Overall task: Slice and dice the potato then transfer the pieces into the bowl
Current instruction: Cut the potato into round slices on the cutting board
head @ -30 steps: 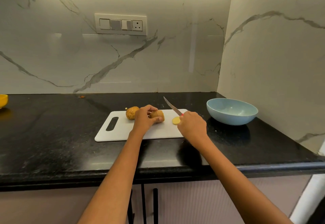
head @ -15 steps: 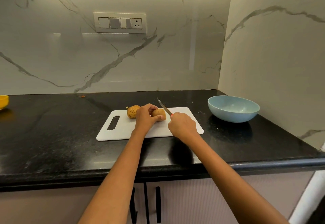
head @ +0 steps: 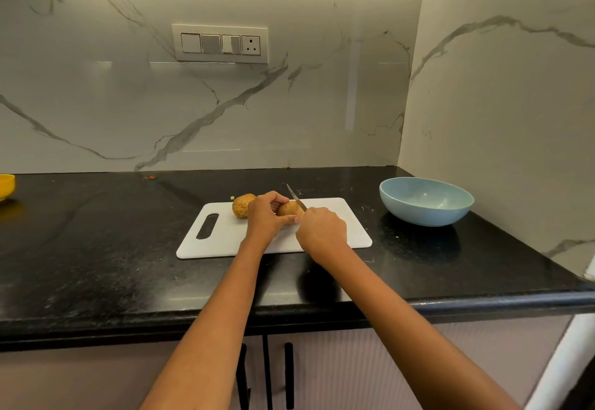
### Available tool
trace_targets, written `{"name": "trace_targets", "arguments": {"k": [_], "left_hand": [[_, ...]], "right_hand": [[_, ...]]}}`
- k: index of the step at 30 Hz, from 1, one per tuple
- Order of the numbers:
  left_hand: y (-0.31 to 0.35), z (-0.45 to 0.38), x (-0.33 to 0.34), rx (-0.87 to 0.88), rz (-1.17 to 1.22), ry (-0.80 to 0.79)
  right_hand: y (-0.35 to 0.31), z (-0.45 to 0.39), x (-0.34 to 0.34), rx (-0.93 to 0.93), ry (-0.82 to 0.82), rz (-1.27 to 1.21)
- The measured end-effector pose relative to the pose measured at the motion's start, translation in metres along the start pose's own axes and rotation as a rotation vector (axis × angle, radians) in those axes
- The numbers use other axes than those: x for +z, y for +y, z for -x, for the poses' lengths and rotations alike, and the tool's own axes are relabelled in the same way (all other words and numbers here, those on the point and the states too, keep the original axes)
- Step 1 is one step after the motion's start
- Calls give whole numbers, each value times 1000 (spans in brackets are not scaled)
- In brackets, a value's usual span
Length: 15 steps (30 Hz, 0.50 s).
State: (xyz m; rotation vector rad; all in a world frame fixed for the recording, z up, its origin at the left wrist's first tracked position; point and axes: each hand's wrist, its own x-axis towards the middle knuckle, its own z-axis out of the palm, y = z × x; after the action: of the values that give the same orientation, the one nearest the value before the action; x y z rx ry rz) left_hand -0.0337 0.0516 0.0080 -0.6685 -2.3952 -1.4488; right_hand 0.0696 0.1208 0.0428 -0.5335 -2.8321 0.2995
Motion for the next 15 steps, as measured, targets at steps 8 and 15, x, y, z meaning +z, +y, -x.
{"name": "trace_targets", "arguments": {"k": [8, 15], "left_hand": [[-1, 1, 0, -14, 21, -5], [0, -1, 0, 2, -23, -11]], "right_hand": [[5, 1, 1, -23, -35, 42], [-1, -3, 1, -14, -64, 65]]}}
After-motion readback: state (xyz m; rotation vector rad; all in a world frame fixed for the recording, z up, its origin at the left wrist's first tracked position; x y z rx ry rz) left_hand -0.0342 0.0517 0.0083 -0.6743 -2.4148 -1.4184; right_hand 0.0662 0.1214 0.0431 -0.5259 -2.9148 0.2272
